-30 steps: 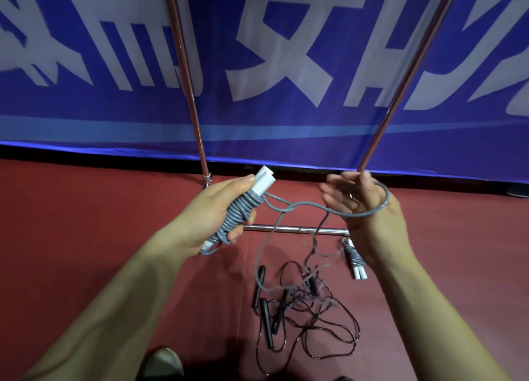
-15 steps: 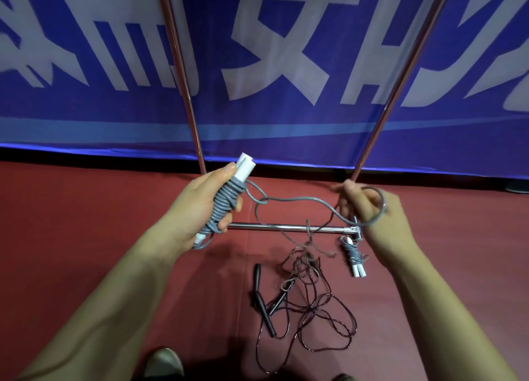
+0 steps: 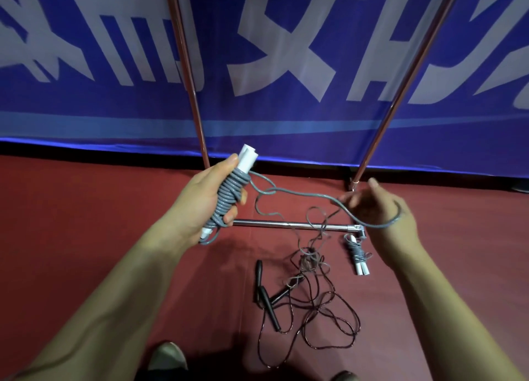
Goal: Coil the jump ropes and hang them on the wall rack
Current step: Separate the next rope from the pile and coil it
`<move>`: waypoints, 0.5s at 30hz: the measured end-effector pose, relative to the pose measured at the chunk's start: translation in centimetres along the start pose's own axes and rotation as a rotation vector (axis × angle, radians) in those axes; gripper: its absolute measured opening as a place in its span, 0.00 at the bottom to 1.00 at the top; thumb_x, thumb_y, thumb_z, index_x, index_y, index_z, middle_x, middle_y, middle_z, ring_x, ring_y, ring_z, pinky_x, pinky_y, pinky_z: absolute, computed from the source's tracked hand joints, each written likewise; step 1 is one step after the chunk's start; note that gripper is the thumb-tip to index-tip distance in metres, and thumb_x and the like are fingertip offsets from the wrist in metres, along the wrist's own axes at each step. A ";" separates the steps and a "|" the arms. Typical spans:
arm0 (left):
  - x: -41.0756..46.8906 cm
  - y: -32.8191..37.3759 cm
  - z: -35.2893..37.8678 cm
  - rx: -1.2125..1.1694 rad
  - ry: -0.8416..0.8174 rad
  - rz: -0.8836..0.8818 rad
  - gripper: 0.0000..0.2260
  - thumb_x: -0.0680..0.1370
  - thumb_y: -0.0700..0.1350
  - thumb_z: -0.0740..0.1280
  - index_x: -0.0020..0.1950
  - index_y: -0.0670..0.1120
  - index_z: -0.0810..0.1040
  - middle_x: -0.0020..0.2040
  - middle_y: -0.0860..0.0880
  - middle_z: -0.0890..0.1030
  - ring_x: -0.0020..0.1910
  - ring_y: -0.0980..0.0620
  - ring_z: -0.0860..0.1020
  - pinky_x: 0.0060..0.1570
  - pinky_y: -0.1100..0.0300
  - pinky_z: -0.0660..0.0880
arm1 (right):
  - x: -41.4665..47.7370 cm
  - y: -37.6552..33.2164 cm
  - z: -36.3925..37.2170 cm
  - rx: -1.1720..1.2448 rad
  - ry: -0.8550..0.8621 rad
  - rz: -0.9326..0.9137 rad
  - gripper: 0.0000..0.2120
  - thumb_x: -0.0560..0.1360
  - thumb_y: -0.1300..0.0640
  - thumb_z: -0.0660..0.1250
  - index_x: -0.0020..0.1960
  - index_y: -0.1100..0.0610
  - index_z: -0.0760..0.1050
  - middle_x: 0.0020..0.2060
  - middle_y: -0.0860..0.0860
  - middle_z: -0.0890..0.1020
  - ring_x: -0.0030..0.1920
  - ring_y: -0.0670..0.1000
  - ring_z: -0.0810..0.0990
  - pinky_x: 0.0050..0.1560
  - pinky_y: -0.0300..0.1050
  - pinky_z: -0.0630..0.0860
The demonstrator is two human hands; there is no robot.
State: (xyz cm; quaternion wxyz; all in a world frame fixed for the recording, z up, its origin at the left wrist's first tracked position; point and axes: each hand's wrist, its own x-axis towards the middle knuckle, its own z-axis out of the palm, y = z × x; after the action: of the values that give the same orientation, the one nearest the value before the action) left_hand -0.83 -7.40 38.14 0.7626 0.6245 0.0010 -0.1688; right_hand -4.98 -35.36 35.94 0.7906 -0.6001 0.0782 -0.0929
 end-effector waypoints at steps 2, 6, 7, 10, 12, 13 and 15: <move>0.2 -0.2 0.4 0.005 -0.014 -0.015 0.29 0.72 0.62 0.65 0.61 0.39 0.76 0.34 0.42 0.76 0.19 0.50 0.67 0.21 0.62 0.65 | 0.4 -0.1 0.4 0.110 -0.070 -0.012 0.26 0.79 0.47 0.60 0.26 0.59 0.72 0.30 0.59 0.79 0.40 0.60 0.83 0.59 0.56 0.77; 0.4 -1.5 1.7 -0.116 -0.048 -0.050 0.24 0.75 0.62 0.65 0.59 0.45 0.78 0.34 0.43 0.76 0.20 0.51 0.69 0.25 0.60 0.65 | 0.5 -0.9 0.9 0.137 -0.097 0.018 0.29 0.76 0.42 0.63 0.21 0.55 0.67 0.18 0.54 0.68 0.24 0.55 0.72 0.57 0.56 0.76; 0.5 -1.8 2.0 -0.161 -0.062 -0.056 0.21 0.76 0.62 0.64 0.58 0.47 0.79 0.34 0.42 0.75 0.20 0.51 0.69 0.26 0.59 0.65 | 0.3 -1.0 1.2 0.168 -0.119 0.033 0.29 0.79 0.45 0.59 0.21 0.54 0.65 0.17 0.53 0.66 0.22 0.54 0.69 0.56 0.56 0.77; 0.8 -2.6 3.0 -0.347 -0.113 -0.077 0.18 0.77 0.61 0.61 0.55 0.49 0.79 0.33 0.43 0.75 0.21 0.51 0.70 0.26 0.62 0.67 | -0.4 -1.8 2.1 0.262 -0.145 0.086 0.28 0.80 0.47 0.56 0.21 0.53 0.62 0.17 0.50 0.62 0.20 0.51 0.62 0.39 0.50 0.64; 1.2 -3.1 3.6 -0.441 -0.136 -0.088 0.17 0.79 0.61 0.60 0.54 0.50 0.78 0.33 0.43 0.74 0.21 0.51 0.70 0.35 0.60 0.68 | -0.6 -2.2 2.4 0.334 -0.175 0.110 0.28 0.79 0.46 0.57 0.21 0.53 0.61 0.17 0.49 0.62 0.20 0.50 0.61 0.38 0.51 0.57; 1.3 -3.3 4.1 -0.465 -0.146 -0.102 0.17 0.79 0.61 0.59 0.53 0.50 0.78 0.33 0.43 0.74 0.20 0.51 0.70 0.35 0.60 0.68 | -0.6 -2.4 2.5 0.391 -0.193 0.118 0.28 0.78 0.45 0.58 0.22 0.53 0.61 0.17 0.49 0.62 0.20 0.50 0.61 0.40 0.50 0.64; 1.1 -3.9 5.0 -0.477 -0.170 -0.135 0.17 0.78 0.61 0.60 0.53 0.50 0.79 0.33 0.43 0.75 0.20 0.51 0.70 0.25 0.63 0.69 | -0.6 -2.8 2.6 0.517 -0.225 0.135 0.28 0.79 0.45 0.57 0.22 0.54 0.62 0.18 0.50 0.63 0.20 0.50 0.61 0.49 0.52 0.77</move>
State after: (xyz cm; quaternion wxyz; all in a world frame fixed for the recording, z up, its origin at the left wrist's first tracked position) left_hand -1.80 -13.06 35.32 0.8725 0.4094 0.0186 -0.2661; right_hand -5.11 -33.49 39.33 0.9255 -0.3787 0.0034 0.0104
